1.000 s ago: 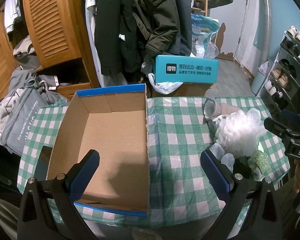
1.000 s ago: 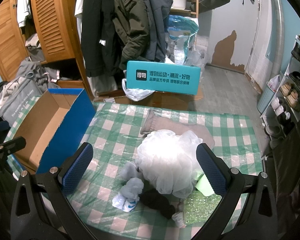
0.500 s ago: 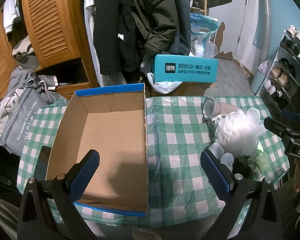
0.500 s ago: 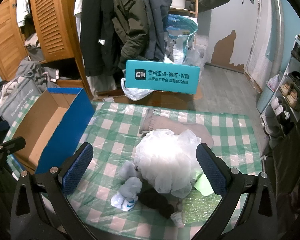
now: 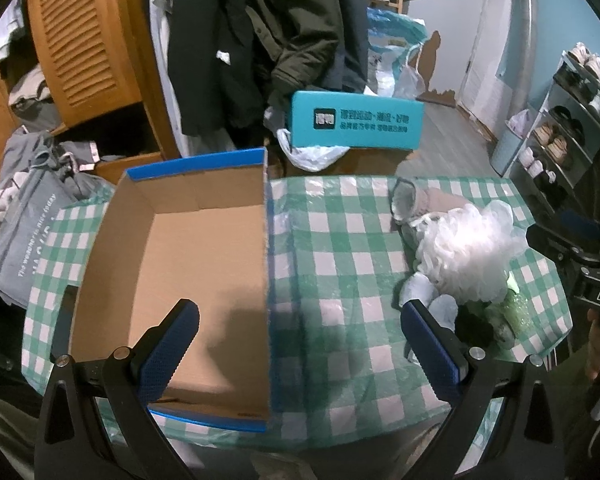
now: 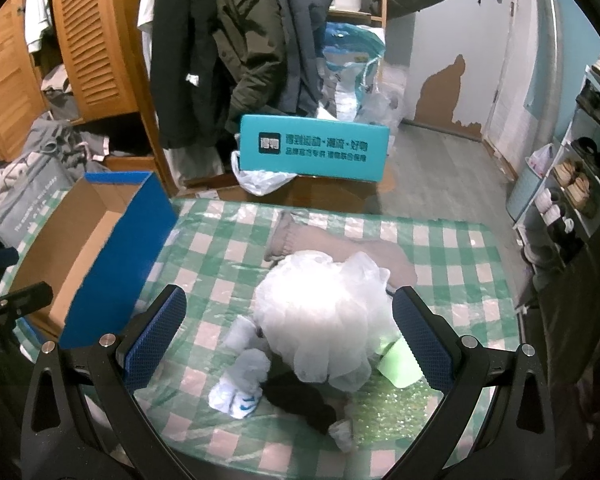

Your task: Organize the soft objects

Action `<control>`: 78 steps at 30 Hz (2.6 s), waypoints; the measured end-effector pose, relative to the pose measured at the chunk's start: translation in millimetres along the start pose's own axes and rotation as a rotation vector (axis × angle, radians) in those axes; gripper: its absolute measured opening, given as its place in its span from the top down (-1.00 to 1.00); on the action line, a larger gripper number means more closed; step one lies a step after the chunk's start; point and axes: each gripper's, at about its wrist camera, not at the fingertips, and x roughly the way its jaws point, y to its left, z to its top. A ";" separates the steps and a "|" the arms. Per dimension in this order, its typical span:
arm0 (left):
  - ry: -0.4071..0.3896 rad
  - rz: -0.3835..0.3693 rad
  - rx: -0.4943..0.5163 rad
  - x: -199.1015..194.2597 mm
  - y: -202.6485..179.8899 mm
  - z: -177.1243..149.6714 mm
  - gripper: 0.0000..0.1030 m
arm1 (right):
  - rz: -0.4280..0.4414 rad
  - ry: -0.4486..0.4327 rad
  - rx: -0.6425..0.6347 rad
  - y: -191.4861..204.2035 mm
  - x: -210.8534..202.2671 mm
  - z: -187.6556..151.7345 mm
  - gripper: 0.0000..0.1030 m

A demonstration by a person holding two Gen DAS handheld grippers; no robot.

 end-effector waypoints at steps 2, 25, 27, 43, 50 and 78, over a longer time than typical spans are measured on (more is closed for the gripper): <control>0.014 -0.003 0.009 4.1 -6.0 2.2 -0.98 | -0.008 0.005 0.002 -4.6 0.5 -1.9 -0.97; 0.182 -0.058 0.127 68.1 -82.6 12.0 -0.98 | -0.167 0.101 0.194 -122.6 14.2 -22.6 -0.97; 0.203 -0.065 0.131 76.4 -90.3 11.7 -0.98 | -0.172 0.126 0.212 -131.0 21.4 -26.3 -0.97; 0.348 -0.125 0.134 132.6 -124.6 -9.3 -0.98 | -0.146 0.333 0.276 -159.0 90.5 -52.0 -0.96; 0.388 -0.115 0.161 156.4 -136.7 -18.1 -0.98 | -0.139 0.400 0.241 -152.8 114.4 -60.1 -0.96; 0.345 -0.198 0.086 151.4 -99.6 0.1 0.15 | -0.131 0.422 0.291 -163.5 135.4 -60.7 0.84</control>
